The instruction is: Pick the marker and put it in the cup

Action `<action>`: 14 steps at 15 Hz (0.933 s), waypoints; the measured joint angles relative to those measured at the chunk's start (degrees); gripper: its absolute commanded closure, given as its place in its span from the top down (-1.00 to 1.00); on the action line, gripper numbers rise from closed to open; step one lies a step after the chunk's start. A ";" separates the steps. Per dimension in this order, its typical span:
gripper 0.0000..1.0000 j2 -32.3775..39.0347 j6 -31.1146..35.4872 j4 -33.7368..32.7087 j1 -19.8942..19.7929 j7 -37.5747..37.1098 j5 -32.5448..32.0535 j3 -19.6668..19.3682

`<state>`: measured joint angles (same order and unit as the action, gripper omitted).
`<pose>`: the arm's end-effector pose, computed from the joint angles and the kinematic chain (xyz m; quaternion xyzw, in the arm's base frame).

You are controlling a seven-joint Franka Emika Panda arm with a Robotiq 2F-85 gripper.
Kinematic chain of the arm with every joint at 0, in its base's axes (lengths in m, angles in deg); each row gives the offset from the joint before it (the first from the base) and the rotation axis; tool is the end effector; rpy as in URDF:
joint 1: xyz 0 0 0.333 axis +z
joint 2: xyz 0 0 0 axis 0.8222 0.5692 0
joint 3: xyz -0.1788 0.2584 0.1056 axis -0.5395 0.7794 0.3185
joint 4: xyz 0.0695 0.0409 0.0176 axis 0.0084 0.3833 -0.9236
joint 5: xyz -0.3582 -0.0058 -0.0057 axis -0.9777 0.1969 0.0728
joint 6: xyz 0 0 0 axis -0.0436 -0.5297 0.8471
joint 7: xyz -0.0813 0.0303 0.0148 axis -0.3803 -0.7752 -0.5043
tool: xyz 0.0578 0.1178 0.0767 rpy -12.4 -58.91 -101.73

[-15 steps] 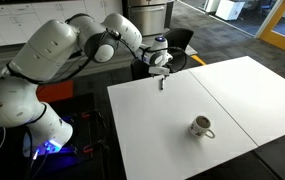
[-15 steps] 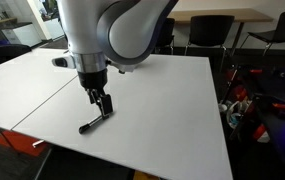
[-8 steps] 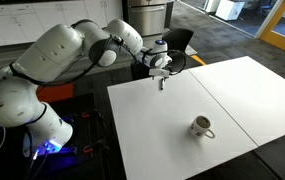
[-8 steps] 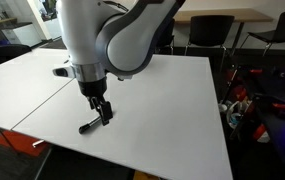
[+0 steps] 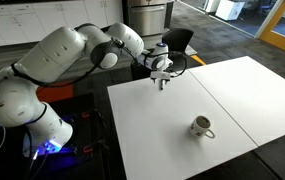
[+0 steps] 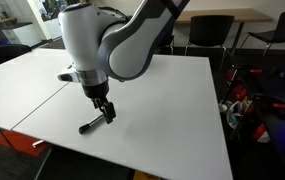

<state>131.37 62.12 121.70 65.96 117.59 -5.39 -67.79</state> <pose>0.6990 0.2189 0.0947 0.8747 0.4813 0.0515 0.0249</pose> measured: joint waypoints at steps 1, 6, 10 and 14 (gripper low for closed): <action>0.93 0.30 -0.58 -0.48 0.00 0.00 -0.01 -0.06; 0.87 1.94 -3.56 -3.49 0.08 0.00 -0.01 -0.07; 0.90 3.43 -5.10 -6.01 0.35 0.01 -0.01 -0.07; 0.56 4.91 -6.20 -8.50 0.66 0.01 -0.01 -0.06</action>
<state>136.28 55.91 113.20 66.63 117.61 -5.40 -67.86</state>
